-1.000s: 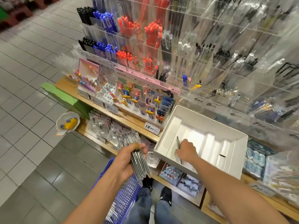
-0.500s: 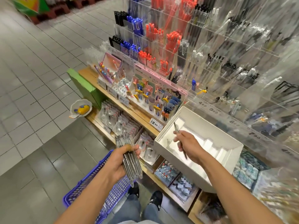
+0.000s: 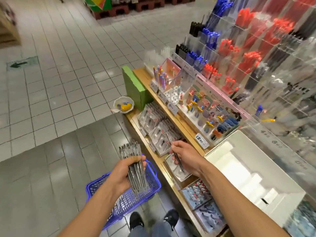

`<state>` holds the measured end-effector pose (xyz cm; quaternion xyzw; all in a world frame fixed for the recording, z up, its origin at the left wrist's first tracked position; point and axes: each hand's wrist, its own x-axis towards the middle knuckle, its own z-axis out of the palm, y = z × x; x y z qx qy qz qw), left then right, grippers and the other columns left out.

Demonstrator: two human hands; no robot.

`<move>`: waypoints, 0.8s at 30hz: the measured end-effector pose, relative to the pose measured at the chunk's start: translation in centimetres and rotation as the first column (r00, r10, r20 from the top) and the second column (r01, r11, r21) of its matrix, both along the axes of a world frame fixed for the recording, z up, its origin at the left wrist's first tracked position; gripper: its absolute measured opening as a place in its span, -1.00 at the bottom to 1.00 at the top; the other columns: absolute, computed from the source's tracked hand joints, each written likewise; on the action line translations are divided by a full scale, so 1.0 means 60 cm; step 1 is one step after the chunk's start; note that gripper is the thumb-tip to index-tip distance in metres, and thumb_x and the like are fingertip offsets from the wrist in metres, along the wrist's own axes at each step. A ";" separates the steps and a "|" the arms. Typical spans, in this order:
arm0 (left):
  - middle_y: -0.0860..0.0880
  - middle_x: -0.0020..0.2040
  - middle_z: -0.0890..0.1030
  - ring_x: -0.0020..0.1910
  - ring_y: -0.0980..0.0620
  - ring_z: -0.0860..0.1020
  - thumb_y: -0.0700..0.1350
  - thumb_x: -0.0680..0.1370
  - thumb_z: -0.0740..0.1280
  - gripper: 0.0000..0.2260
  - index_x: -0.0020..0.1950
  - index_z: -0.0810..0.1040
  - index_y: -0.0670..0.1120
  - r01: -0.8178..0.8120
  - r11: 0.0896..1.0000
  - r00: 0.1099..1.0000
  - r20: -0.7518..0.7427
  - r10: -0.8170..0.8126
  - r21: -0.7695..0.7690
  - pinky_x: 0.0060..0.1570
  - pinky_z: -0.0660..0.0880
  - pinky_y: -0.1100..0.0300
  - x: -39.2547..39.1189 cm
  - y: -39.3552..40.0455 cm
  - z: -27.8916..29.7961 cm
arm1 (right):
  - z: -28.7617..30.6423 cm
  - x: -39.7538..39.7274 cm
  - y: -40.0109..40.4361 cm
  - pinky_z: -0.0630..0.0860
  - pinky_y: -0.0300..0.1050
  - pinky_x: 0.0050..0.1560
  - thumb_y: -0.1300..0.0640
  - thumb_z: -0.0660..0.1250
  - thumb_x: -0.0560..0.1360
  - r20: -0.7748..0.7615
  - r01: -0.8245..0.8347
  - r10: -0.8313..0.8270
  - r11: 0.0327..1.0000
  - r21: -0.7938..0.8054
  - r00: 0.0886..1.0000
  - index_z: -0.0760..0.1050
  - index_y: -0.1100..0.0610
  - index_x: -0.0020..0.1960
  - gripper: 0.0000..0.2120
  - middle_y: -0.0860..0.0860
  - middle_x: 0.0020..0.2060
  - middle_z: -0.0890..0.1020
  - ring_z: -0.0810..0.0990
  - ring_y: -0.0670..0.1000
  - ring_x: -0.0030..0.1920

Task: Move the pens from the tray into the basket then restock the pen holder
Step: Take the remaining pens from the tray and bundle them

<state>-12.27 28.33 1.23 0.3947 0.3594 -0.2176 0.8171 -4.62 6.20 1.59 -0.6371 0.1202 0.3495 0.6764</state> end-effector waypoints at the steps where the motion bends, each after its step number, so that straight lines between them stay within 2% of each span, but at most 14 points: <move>1: -0.18 -0.22 0.65 -0.29 -0.03 0.61 -0.26 0.52 0.31 -0.85 -0.02 0.64 -0.29 -0.027 1.000 1.000 -0.005 0.027 0.010 -0.19 0.55 0.13 -0.009 0.019 -0.003 | -0.004 -0.001 0.025 0.39 -0.26 -0.42 0.12 0.19 0.64 -0.004 -0.020 0.020 1.000 -0.009 1.000 0.48 0.16 0.18 -0.81 0.03 -0.20 0.56 0.45 -0.11 -0.38; 3: -0.17 -0.23 0.64 -0.30 -0.02 0.60 -0.25 0.56 0.29 -0.85 -0.03 0.64 -0.29 -0.074 0.997 0.997 -0.021 0.075 0.024 -0.20 0.54 0.13 -0.025 0.054 -0.009 | -0.014 -0.004 0.075 0.36 -0.28 -0.43 0.11 0.12 0.66 -0.014 -0.012 0.012 0.999 -0.030 1.000 0.50 0.18 0.20 -0.75 0.03 -0.23 0.58 0.42 -0.11 -0.40; 7: -0.19 -0.26 0.66 -0.36 -0.02 0.65 -0.27 0.55 0.31 -0.85 -0.03 0.65 -0.31 -0.178 0.984 0.982 -0.060 0.179 0.016 -0.35 0.62 0.20 -0.055 0.120 -0.034 | -0.044 -0.018 0.169 0.28 -0.28 -0.49 0.11 0.03 0.69 -0.060 -0.013 0.010 0.998 -0.056 0.998 0.50 0.23 0.13 -0.70 0.00 -0.35 0.51 0.34 -0.11 -0.47; 10: -0.19 -0.30 0.66 -0.41 -0.02 0.64 -0.28 0.56 0.29 -0.85 -0.08 0.65 -0.30 -0.247 0.969 0.962 -0.119 0.248 0.021 -0.40 0.61 0.18 -0.072 0.156 -0.061 | -0.077 -0.030 0.217 0.26 -0.28 -0.49 0.24 0.06 0.64 -0.105 -0.083 0.074 0.993 -0.086 0.992 0.50 0.19 0.06 -0.77 -0.01 -0.34 0.46 0.32 -0.10 -0.43; 12: -0.18 -0.31 0.67 -0.39 -0.01 0.65 -0.27 0.55 0.30 -0.85 -0.11 0.65 -0.28 -0.290 0.956 0.943 -0.158 0.292 0.037 -0.36 0.61 0.16 -0.081 0.175 -0.090 | -0.110 -0.033 0.238 0.26 -0.25 -0.45 0.31 0.06 0.62 -0.128 -0.146 0.132 0.984 -0.102 0.983 0.48 0.16 -0.06 -0.76 0.01 -0.35 0.44 0.32 -0.09 -0.43; 15: -0.14 -0.30 0.68 -0.37 0.03 0.66 -0.26 0.56 0.29 -0.85 -0.08 0.65 -0.24 -0.331 0.940 0.916 -0.211 0.340 0.078 -0.33 0.59 0.18 -0.086 0.191 -0.141 | -0.167 -0.028 0.256 0.25 -0.15 -0.36 0.35 0.07 0.62 -0.150 -0.236 0.216 0.962 -0.135 0.965 0.49 0.17 -0.11 -0.73 0.05 -0.34 0.44 0.33 -0.04 -0.39; 18: -0.12 -0.29 0.67 -0.37 0.05 0.65 -0.27 0.53 0.32 -0.89 -0.10 0.65 -0.23 -0.368 0.924 0.885 -0.266 0.383 0.105 -0.27 0.56 0.15 -0.084 0.194 -0.208 | -0.239 -0.017 0.270 0.26 -0.13 -0.36 0.40 0.11 0.58 -0.175 -0.293 0.261 0.936 -0.194 0.949 0.52 0.16 -0.19 -0.70 0.04 -0.40 0.44 0.32 -0.03 -0.42; 21: -0.13 -0.31 0.63 -0.42 0.07 0.63 -0.30 0.51 0.36 -0.94 -0.11 0.62 -0.25 -0.378 0.916 0.861 -0.313 0.402 0.136 -0.39 0.56 0.22 -0.077 0.188 -0.287 | -0.323 -0.003 0.279 0.34 -0.09 -0.31 0.39 0.19 0.56 -0.186 -0.282 0.237 0.919 -0.275 0.954 0.49 0.14 -0.21 -0.75 0.08 -0.39 0.48 0.38 -0.01 -0.42; 24: -0.14 -0.33 0.60 -0.46 0.08 0.60 -0.32 0.51 0.36 -0.96 -0.08 0.61 -0.28 -0.371 0.912 0.846 -0.343 0.409 0.173 -0.45 0.54 0.27 -0.058 0.180 -0.402 | -0.442 0.011 0.289 0.43 -0.04 -0.28 0.37 0.22 0.55 -0.219 -0.245 0.177 0.906 -0.344 0.959 0.42 0.12 -0.14 -0.81 0.06 -0.40 0.48 0.44 -0.01 -0.43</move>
